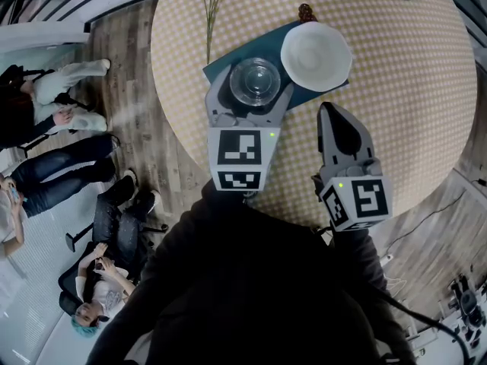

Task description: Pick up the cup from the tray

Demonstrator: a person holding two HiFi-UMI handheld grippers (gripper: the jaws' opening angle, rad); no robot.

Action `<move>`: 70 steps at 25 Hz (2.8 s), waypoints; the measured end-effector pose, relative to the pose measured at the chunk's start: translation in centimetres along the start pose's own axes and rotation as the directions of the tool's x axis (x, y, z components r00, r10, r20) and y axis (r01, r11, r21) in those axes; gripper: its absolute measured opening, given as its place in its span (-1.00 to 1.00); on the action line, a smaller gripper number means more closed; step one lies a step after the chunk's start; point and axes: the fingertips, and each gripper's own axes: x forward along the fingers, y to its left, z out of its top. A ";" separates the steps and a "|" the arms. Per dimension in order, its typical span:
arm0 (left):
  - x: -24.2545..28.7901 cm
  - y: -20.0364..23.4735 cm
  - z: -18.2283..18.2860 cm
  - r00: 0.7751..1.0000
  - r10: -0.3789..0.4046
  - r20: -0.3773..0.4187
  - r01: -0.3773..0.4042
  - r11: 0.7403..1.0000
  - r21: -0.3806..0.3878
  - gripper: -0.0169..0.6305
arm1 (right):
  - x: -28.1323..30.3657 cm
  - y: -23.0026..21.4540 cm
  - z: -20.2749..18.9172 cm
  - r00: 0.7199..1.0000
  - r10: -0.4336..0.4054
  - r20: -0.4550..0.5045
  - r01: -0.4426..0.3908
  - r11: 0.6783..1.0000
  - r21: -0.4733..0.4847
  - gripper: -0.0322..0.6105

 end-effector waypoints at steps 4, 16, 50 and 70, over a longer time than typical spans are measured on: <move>-0.4 0.7 -0.3 1.000 0.020 0.001 -0.020 1.000 -0.016 0.34 | -0.1 0.1 -0.1 1.000 0.005 0.004 -0.005 1.000 0.000 -0.88; -4.7 -0.9 -0.5 0.999 0.036 0.024 -0.035 0.999 -0.009 0.34 | -3.4 1.9 0.2 0.998 0.033 0.048 -0.032 0.999 -0.023 -0.88; -5.5 -15.9 -10.4 0.967 -0.207 -0.148 0.227 0.964 0.137 0.34 | -18.2 -2.0 -4.8 0.976 -0.196 0.098 0.192 0.980 0.045 -0.88; -4.4 -15.0 -12.1 0.974 -0.202 -0.107 0.217 0.964 0.154 0.35 | -16.4 -2.0 -5.6 0.983 -0.173 0.069 0.170 0.985 0.038 -0.88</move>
